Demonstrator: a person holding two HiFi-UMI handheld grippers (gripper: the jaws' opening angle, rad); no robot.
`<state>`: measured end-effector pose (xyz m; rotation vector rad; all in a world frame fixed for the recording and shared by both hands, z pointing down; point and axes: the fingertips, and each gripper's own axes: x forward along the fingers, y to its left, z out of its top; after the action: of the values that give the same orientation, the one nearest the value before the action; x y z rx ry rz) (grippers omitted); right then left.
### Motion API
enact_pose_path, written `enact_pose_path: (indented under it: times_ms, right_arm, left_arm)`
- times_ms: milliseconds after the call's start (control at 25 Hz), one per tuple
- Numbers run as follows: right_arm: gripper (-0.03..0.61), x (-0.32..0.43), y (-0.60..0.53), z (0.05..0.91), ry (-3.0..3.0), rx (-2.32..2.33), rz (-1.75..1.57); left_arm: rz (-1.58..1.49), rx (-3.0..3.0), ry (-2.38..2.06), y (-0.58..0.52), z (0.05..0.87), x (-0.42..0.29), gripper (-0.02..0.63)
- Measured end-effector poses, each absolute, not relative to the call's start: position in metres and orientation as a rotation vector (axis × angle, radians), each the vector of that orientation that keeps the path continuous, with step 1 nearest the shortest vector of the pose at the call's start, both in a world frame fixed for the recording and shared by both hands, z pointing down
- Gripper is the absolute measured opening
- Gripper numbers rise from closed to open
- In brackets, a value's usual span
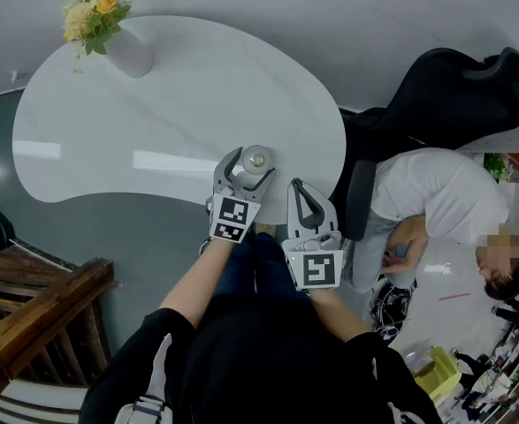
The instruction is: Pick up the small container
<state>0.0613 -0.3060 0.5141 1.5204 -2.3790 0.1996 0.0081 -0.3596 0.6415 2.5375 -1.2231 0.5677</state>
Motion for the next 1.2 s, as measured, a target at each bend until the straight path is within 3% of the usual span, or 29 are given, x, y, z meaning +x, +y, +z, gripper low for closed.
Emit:
enact_pose_path:
  times_ms: [1200]
  right_arm:
    - [0.023, 0.0649, -0.3051, 0.5138, -2.364, 1.531, 0.206]
  left_arm:
    - [0.644, 2.568, -1.221, -0.3648, 0.6472, 0.0129, 0.331]
